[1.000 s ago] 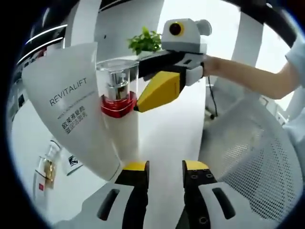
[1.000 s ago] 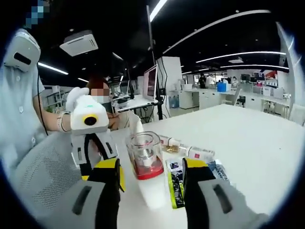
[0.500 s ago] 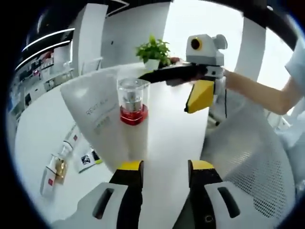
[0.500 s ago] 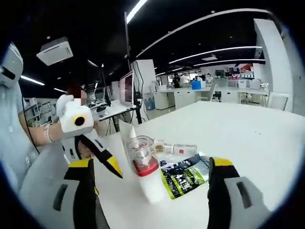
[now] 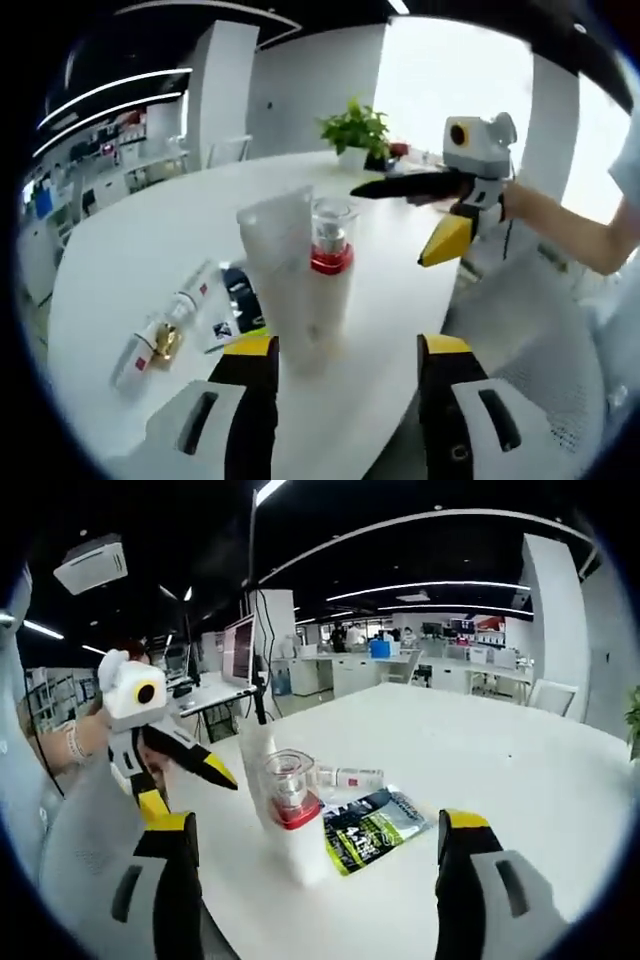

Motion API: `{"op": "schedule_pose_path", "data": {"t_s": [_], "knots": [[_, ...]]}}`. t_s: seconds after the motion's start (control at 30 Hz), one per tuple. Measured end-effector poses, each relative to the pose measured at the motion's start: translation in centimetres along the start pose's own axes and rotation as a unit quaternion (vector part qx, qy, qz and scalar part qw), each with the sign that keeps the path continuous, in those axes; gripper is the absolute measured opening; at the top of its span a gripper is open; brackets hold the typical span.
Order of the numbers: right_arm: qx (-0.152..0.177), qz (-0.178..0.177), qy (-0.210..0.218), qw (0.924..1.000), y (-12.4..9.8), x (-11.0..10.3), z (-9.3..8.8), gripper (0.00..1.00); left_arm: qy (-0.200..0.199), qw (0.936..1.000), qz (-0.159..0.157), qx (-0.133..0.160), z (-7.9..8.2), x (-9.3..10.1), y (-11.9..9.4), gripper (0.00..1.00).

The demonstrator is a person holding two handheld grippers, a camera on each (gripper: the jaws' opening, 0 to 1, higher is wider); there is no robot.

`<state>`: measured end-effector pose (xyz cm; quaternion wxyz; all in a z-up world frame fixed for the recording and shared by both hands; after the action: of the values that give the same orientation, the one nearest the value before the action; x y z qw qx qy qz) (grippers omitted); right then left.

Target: Arrange the skincare products in the storage area until every visible bottle or jar stands upright without overlapping.

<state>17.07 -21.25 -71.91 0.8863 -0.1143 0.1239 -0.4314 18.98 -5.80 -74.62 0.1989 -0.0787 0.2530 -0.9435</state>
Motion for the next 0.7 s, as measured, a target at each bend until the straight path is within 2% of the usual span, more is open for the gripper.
{"op": "schedule_pose_path", "data": {"t_s": [0.27, 0.37, 0.47, 0.7], "knots": [[-0.007, -0.007, -0.004, 0.9999, -0.6, -0.8, 0.0, 1.00, -0.024, 0.9991, 0.028, 0.020, 0.3, -0.8, -0.8, 0.76], [-0.009, -0.017, -0.007, 0.9998, -1.1, -1.1, 0.0, 1.00, -0.031, 0.9985, 0.035, 0.028, 0.5, -1.1, -1.3, 0.79], [0.003, -0.021, -0.009, 0.9997, -1.6, -1.4, 0.3, 0.99, -0.037, 0.9978, 0.043, 0.035, 0.7, -1.3, -1.8, 0.83], [-0.015, -0.034, -0.014, 0.9992, -1.9, -1.7, -0.4, 0.99, -0.038, 0.9964, 0.061, 0.047, 0.7, -1.9, -2.8, 0.93]]}}
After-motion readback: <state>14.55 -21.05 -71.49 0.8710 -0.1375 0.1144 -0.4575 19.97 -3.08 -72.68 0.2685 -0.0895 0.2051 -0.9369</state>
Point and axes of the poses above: the point that each gripper's makers call its tool centre point, and the gripper's own axes: y roughly forward along the fingers, x roughly to its right, z roughly out of its top, the point moved 4 cm from there along -y, roughly backward along the fingers, and after that the axes turned 12 degrees about z, right-handed, at the moved point
